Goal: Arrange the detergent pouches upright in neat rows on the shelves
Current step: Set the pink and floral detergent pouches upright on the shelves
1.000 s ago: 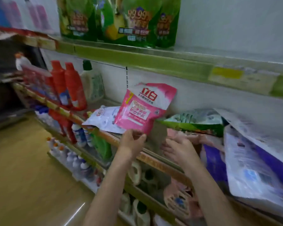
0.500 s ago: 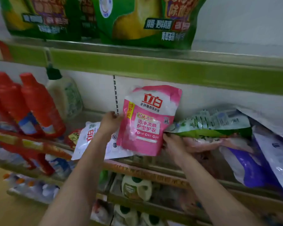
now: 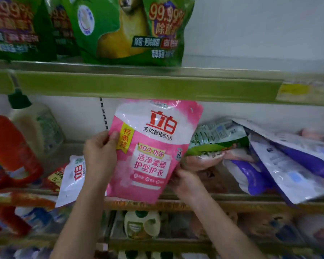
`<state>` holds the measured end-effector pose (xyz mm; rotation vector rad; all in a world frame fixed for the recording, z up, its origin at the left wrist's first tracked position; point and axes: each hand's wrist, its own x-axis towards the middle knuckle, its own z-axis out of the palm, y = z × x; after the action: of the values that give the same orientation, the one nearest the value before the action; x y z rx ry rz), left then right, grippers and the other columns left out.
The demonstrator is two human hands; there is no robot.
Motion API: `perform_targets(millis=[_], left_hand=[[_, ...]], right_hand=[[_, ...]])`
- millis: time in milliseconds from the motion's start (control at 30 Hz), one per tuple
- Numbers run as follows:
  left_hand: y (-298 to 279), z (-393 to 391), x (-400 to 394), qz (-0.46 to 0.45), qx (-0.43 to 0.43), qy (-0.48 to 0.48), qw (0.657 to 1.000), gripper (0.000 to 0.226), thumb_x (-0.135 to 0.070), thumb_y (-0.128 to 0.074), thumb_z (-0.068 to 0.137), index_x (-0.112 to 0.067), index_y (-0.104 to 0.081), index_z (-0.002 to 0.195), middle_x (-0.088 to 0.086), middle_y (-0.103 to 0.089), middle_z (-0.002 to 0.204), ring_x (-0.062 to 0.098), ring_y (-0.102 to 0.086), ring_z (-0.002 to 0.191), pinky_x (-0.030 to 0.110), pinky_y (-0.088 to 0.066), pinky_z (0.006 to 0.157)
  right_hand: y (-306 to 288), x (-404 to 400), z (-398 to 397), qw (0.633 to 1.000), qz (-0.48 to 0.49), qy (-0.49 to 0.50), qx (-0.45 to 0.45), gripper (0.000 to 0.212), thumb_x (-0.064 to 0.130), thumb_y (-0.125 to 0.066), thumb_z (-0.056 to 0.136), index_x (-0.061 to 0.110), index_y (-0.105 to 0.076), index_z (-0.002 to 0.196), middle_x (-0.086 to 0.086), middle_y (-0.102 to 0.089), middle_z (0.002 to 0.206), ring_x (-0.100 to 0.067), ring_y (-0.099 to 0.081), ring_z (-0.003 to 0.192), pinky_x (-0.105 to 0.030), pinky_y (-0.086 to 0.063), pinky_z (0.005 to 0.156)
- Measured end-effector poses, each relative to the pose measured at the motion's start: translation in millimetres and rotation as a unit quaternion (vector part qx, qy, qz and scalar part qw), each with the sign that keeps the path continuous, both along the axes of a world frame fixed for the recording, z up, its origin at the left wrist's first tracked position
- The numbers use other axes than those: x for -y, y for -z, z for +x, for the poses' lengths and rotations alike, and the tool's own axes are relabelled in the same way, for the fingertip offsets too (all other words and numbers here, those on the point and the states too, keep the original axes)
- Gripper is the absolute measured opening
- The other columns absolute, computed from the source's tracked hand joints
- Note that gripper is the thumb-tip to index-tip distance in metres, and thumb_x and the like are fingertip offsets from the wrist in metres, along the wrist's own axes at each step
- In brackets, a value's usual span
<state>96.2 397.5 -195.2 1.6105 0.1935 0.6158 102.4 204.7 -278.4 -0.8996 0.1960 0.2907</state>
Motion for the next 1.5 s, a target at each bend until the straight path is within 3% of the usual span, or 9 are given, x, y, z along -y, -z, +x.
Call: perform_targets(millis=[233, 367, 567, 667, 833, 967, 1100, 1300, 1500], left_hand=[[-15, -49, 54, 0.019, 0.036, 0.115, 0.993, 0.030, -0.020, -0.055, 0.090, -0.030, -0.072, 0.067, -0.012, -0.064, 0.049, 0.002, -0.054, 0.043, 0.014, -0.041, 0.036], [-4, -63, 106, 0.032, 0.040, 0.214, 0.976, 0.030, -0.014, -0.057, 0.089, -0.012, -0.065, 0.060, -0.006, -0.062, 0.053, 0.004, -0.052, 0.054, 0.020, -0.041, 0.051], [-11, -78, 196, 0.087, 0.134, 0.341, 0.926, 0.031, -0.034, -0.054, 0.074, -0.006, -0.063, 0.063, 0.006, -0.060, 0.056, 0.008, -0.049, 0.058, 0.037, -0.046, 0.059], [-37, -87, 237, 0.117, 0.199, 0.395, 0.889, 0.028, -0.030, -0.053, 0.077, -0.010, -0.056, 0.058, -0.004, -0.055, 0.057, -0.005, -0.042, 0.050, 0.020, -0.034, 0.050], [-108, -87, 288, 0.104, 0.270, 0.449, 0.846, 0.032, -0.035, -0.051, 0.076, -0.008, -0.058, 0.062, -0.012, -0.057, 0.052, -0.003, -0.042, 0.046, 0.022, -0.032, 0.045], [-180, -75, 308, 0.085, 0.314, 0.441, 0.837, 0.033, -0.037, -0.051, 0.073, -0.006, -0.063, 0.071, 0.004, -0.066, 0.060, 0.018, -0.056, 0.057, 0.036, -0.052, 0.060], [-242, -48, 309, 0.024, 0.311, 0.406, 0.859, 0.017, -0.027, -0.057, 0.074, -0.028, -0.070, 0.063, -0.006, -0.061, 0.056, 0.007, -0.047, 0.052, 0.023, -0.038, 0.053], [-301, 15, 305, 0.028, 0.263, 0.270, 0.926, 0.031, -0.007, -0.056, 0.087, -0.008, -0.053, 0.056, -0.012, -0.045, 0.030, 0.001, -0.035, 0.025, 0.006, -0.028, 0.032], [-310, 73, 318, -0.010, 0.172, 0.199, 0.965, 0.031, -0.007, -0.058, 0.087, -0.012, -0.058, 0.056, -0.011, -0.050, 0.031, 0.002, -0.044, 0.030, 0.015, -0.041, 0.039]], right_hand=[[-5, 67, -65, 0.992, -0.021, 0.084, 0.090, 0.022, 0.023, -0.058, 0.076, 0.012, -0.060, 0.095, -0.007, -0.074, 0.082, -0.023, -0.071, 0.076, -0.040, -0.056, 0.069], [-11, 119, -101, 0.973, -0.081, 0.202, 0.074, 0.023, 0.020, -0.058, 0.080, 0.006, -0.059, 0.099, -0.012, -0.073, 0.089, -0.031, -0.069, 0.082, -0.043, -0.054, 0.076], [-38, 201, -170, 0.906, -0.096, 0.403, 0.086, 0.011, -0.001, -0.045, 0.088, 0.002, -0.055, 0.083, -0.005, -0.067, 0.056, -0.015, -0.061, 0.044, -0.022, -0.050, 0.042], [-68, 243, -206, 0.864, -0.122, 0.476, 0.113, 0.020, -0.001, -0.047, 0.088, 0.006, -0.049, 0.069, -0.004, -0.056, 0.049, -0.010, -0.054, 0.037, -0.019, -0.045, 0.038], [-154, 293, -237, 0.805, -0.215, 0.517, 0.197, 0.012, 0.016, -0.061, 0.073, 0.016, -0.050, 0.069, 0.000, -0.059, 0.056, -0.010, -0.057, 0.043, -0.019, -0.046, 0.040], [-231, 321, -231, 0.778, -0.272, 0.502, 0.262, 0.022, 0.011, -0.060, 0.083, 0.019, -0.051, 0.065, 0.005, -0.059, 0.057, -0.006, -0.056, 0.048, -0.018, -0.048, 0.043], [-301, 333, -182, 0.778, -0.292, 0.457, 0.319, 0.032, -0.001, -0.050, 0.089, 0.018, -0.044, 0.065, 0.010, -0.051, 0.042, 0.002, -0.045, 0.037, -0.013, -0.041, 0.039], [-366, 335, -75, 0.819, -0.290, 0.358, 0.342, 0.036, -0.002, -0.049, 0.090, 0.018, -0.044, 0.061, 0.010, -0.050, 0.039, -0.005, -0.044, 0.046, -0.024, -0.038, 0.052], [-385, 342, 35, 0.829, -0.285, 0.350, 0.329, 0.032, -0.003, -0.046, 0.091, 0.017, -0.047, 0.065, -0.003, -0.054, 0.063, -0.014, -0.049, 0.059, -0.030, -0.039, 0.057]])
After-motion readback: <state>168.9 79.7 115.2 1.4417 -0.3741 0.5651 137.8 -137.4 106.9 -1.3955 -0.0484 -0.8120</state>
